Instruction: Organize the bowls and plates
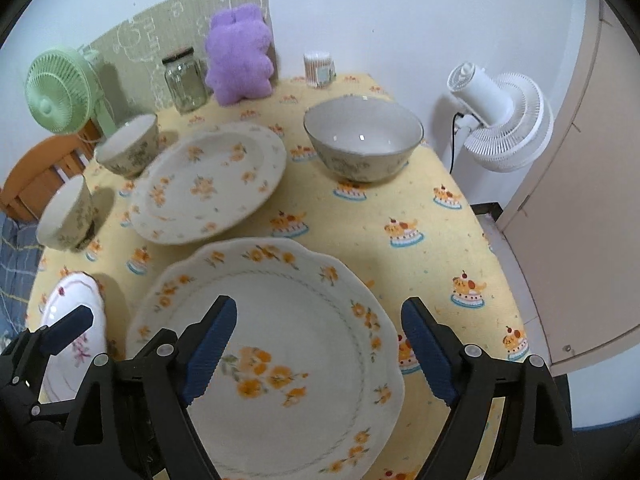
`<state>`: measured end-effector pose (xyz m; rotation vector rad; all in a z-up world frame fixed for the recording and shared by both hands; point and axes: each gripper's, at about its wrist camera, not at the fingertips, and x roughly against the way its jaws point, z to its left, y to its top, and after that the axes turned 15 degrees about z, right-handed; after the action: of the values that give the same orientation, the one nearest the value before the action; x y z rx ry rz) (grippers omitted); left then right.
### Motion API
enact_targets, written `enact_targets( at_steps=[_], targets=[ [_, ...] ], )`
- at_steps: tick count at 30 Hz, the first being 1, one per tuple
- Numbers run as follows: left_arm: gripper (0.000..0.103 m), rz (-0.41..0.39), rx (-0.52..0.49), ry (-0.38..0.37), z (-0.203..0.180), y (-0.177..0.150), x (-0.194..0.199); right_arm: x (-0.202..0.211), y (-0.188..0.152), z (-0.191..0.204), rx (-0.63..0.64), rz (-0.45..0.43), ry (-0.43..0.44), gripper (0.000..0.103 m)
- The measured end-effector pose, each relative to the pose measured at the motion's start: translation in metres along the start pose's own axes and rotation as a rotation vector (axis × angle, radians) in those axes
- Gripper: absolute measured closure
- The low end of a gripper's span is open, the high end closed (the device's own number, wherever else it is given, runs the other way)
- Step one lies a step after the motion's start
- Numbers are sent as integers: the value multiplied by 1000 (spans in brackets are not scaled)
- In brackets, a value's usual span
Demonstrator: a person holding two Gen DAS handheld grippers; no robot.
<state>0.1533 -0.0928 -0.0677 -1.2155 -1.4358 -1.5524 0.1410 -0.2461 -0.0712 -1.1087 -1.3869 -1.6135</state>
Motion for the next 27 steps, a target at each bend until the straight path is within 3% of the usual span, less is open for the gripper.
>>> enact_targets(
  at_steps=[13, 27],
  targets=[
    [10, -56, -31, -8, 43, 27, 38, 46, 15, 47, -59, -82, -27, 16],
    [11, -87, 53, 44, 56, 99, 24, 34, 90, 64, -50, -108, 20, 16]
  ],
)
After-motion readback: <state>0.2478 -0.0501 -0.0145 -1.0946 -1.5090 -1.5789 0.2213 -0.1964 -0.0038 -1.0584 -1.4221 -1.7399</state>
